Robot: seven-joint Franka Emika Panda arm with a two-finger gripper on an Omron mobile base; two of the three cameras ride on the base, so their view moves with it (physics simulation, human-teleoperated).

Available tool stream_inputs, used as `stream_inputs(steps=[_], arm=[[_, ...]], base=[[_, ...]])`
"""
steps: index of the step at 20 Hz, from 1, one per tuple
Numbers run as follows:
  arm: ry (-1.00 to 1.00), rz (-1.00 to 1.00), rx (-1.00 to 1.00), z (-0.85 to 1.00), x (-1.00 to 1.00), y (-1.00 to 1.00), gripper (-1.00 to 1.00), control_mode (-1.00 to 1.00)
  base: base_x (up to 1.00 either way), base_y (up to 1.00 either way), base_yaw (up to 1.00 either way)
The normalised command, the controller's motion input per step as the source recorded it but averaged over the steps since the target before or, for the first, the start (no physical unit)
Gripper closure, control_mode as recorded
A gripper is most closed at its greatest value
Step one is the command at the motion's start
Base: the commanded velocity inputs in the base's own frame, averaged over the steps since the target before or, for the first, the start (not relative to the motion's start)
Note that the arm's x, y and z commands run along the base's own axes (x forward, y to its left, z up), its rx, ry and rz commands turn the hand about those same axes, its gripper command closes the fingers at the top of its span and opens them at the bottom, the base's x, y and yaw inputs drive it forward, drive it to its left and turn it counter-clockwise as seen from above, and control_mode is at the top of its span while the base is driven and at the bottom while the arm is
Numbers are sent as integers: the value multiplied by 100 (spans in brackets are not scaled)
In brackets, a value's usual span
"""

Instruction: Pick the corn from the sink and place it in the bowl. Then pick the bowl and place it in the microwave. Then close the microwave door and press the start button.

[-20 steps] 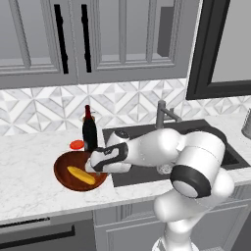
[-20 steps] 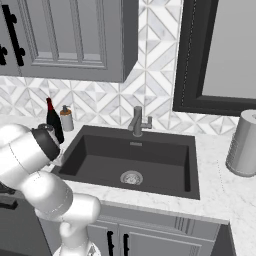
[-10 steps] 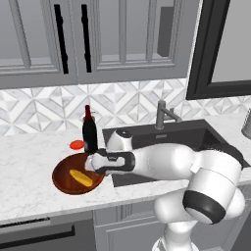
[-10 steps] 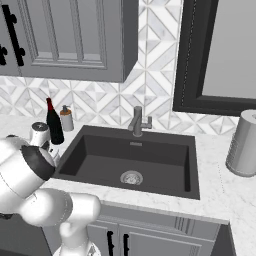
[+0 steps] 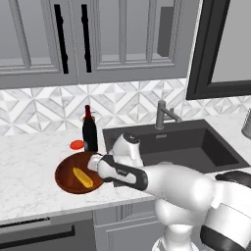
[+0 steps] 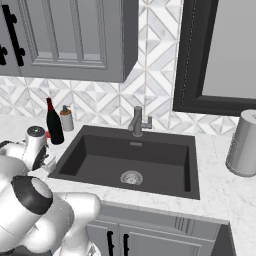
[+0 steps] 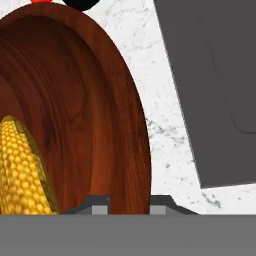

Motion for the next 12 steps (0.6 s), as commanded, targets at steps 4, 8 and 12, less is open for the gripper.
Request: stream_inputs(steps=[4, 8, 12], arm=[[0, -23, 7, 74, -42, -19, 100, -100], [9, -22, 4, 96, -29, -11, 100, -100], [1, -20, 1, 92, -64, -45, 100, -100]], base=[[0, 0, 0], [0, 0, 0], [0, 0, 0]])
